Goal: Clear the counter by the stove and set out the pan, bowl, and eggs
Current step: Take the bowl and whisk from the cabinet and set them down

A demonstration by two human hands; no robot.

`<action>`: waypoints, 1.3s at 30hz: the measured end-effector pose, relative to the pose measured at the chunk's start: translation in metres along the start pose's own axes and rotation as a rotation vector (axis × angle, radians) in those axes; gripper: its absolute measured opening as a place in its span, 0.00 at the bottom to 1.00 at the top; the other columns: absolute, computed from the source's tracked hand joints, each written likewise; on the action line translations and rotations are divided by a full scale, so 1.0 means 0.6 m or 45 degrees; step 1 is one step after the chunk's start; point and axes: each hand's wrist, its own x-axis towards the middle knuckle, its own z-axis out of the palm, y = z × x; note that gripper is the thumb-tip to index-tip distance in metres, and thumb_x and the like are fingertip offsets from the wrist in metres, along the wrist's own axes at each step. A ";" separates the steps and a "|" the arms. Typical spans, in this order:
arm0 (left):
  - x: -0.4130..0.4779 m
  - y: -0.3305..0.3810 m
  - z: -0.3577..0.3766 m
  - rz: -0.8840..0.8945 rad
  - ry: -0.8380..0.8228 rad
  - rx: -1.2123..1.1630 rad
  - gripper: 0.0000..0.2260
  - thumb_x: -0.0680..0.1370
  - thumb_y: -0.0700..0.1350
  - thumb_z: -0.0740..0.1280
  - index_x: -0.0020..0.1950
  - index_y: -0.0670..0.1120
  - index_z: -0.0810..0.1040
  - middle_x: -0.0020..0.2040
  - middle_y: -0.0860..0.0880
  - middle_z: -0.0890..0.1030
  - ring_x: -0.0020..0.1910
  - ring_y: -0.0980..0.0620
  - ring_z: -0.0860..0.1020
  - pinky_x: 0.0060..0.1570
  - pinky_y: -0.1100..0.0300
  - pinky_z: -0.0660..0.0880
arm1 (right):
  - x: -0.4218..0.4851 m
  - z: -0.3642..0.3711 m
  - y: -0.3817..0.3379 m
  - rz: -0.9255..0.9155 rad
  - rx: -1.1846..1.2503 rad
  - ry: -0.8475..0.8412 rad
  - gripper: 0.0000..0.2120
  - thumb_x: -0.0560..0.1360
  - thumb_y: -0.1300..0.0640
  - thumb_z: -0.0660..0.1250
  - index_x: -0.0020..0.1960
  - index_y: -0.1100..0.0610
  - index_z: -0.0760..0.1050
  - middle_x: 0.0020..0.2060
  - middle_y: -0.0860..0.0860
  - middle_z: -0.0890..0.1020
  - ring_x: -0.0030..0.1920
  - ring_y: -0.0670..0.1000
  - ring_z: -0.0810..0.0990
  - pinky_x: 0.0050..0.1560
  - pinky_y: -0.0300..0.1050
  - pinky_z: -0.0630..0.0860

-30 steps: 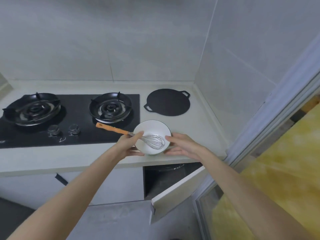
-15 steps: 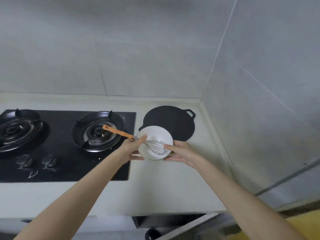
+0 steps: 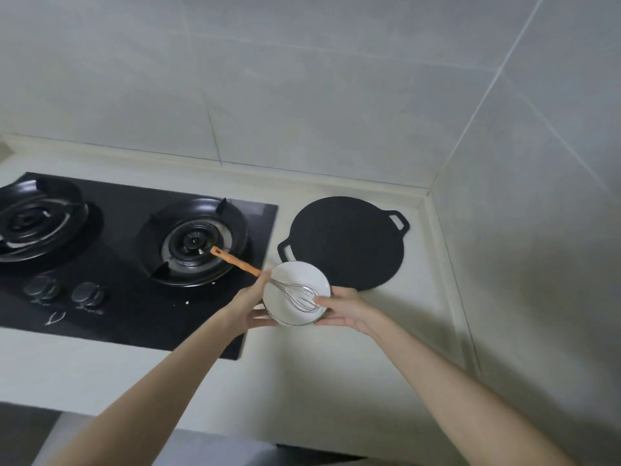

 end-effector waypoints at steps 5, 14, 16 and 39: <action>0.005 -0.015 -0.014 -0.017 0.030 -0.112 0.25 0.74 0.65 0.63 0.61 0.49 0.76 0.60 0.44 0.77 0.57 0.42 0.77 0.53 0.45 0.79 | 0.019 0.013 0.003 0.014 -0.010 -0.048 0.17 0.75 0.63 0.68 0.64 0.59 0.74 0.56 0.57 0.82 0.47 0.55 0.84 0.44 0.45 0.83; -0.010 -0.012 -0.005 -0.070 0.124 -0.343 0.15 0.78 0.51 0.65 0.60 0.44 0.74 0.57 0.43 0.75 0.48 0.46 0.76 0.36 0.50 0.78 | 0.025 0.018 0.002 0.009 -0.192 -0.033 0.15 0.78 0.58 0.65 0.64 0.56 0.73 0.57 0.55 0.81 0.50 0.55 0.84 0.45 0.42 0.82; -0.014 -0.010 -0.010 -0.049 0.152 -0.317 0.13 0.78 0.49 0.65 0.58 0.43 0.75 0.58 0.43 0.75 0.48 0.46 0.76 0.39 0.53 0.77 | 0.025 0.016 -0.005 -0.079 -0.321 0.093 0.15 0.77 0.58 0.66 0.63 0.58 0.74 0.56 0.55 0.81 0.49 0.53 0.82 0.47 0.43 0.82; -0.470 -0.133 -0.284 0.400 0.511 -0.429 0.13 0.78 0.47 0.65 0.62 0.47 0.75 0.59 0.47 0.79 0.52 0.47 0.80 0.45 0.56 0.78 | -0.234 0.417 -0.017 -0.684 -0.669 -0.235 0.12 0.77 0.60 0.63 0.61 0.53 0.74 0.49 0.47 0.78 0.47 0.49 0.80 0.49 0.44 0.80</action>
